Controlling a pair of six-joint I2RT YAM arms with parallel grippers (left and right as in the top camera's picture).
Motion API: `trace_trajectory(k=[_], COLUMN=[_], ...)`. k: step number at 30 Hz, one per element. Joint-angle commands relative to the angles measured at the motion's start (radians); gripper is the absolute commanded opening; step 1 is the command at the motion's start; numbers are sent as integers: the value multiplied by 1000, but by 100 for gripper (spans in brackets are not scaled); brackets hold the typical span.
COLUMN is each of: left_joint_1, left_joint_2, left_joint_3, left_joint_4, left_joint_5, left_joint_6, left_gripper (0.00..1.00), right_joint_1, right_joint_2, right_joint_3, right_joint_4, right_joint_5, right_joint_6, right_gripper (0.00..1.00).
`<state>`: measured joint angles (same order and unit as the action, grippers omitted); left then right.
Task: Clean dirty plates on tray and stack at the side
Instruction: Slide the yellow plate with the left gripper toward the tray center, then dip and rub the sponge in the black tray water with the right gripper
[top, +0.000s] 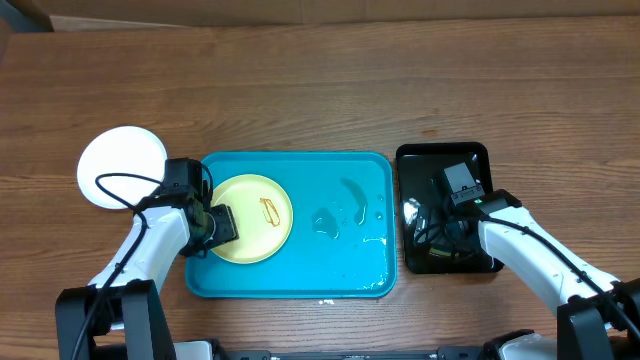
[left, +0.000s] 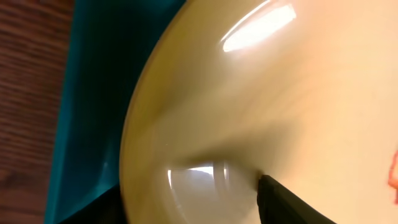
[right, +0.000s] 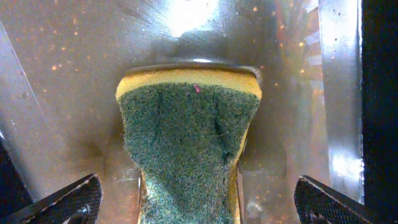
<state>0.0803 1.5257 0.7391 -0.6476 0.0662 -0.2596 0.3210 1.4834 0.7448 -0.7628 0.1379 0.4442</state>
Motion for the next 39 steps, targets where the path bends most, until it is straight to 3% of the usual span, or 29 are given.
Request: trace_trajectory(k=[1,21,33,36,39], left_joint_1=[-3,-111,-119,-119,-119], left_joint_2=[6,6,6,6,6], left_joint_3=[-11,-11,-11,-11,-11], left_joint_4=[8,75,136,145,154], left_joint_5=[148,246,79,61,61], left_joint_6=[13,28,28,28,28], left_gripper=[60,66,67,64,51], right_joint_1=[-3,-3,-3,-3,-3], right_joint_2=[-1,-1,-1,-1,-1], right_joint_3=[-4,-4,-4,-4,-4], right_joint_4=[3,3,3,3,3], right_joint_5=[11,11,11,11,11], right_joint_6=[4,4,4,4,4], right_gripper=[100,100,100,100,100])
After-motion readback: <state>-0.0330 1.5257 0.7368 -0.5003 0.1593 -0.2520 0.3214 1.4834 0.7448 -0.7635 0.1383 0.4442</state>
